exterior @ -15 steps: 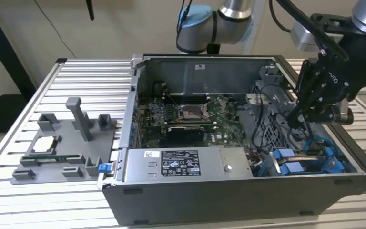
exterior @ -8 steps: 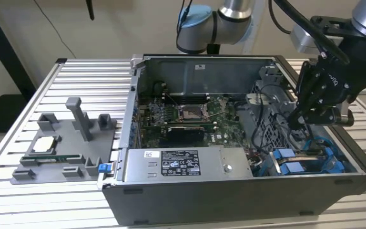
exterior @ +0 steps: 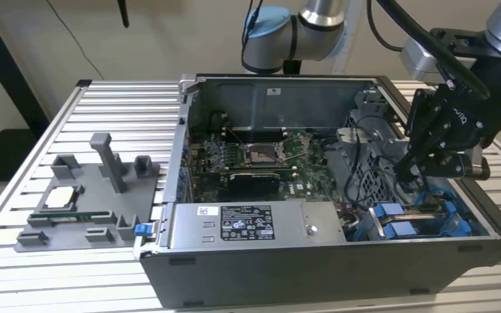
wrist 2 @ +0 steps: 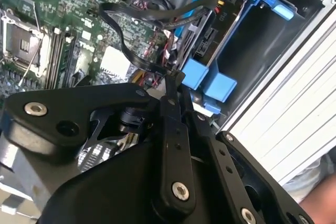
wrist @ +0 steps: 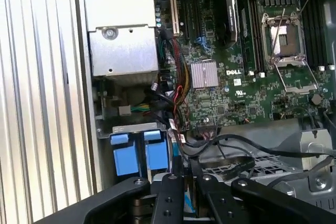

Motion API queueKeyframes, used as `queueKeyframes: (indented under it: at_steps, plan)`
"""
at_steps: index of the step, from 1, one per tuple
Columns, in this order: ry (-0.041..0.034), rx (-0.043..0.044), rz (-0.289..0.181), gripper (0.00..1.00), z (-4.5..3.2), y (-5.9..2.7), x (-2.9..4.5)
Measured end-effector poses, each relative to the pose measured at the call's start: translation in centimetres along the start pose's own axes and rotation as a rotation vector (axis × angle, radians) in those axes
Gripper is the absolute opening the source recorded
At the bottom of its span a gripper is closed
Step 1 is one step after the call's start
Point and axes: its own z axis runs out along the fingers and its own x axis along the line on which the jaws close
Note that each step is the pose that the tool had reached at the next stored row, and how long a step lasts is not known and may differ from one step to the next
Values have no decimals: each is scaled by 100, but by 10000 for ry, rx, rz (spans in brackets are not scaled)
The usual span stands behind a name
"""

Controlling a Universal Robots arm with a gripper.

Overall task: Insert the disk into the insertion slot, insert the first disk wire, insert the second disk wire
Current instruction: 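Insert the second disk wire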

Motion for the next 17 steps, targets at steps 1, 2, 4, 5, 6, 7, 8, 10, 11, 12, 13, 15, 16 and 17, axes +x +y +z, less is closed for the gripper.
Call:
queueKeyframes:
  at_steps: [1,2,4,5,6,7,8,10,11,12,13,15,16,17]
  plan:
    - [2,4,-29,0,-1,-2,12]
    - [2,15,-60,0,-2,-4,24]
    - [0,80,-105,0,-4,-4,44]
    - [-5,135,-130,0,-4,-4,53]
    - [-12,203,-150,0,-3,-3,61]
    - [-19,298,-166,0,-1,2,67]
    - [-6,399,-177,0,0,8,70]
    - [203,542,-178,0,1,14,72]
    - [345,613,-175,0,1,16,72]
    - [481,694,-174,0,3,20,73]
    - [572,794,-177,0,5,27,74]
    - [645,1020,-193,0,14,49,76]
    - [671,1130,-201,0,20,58,74]
    - [682,1234,-209,0,27,68,69]
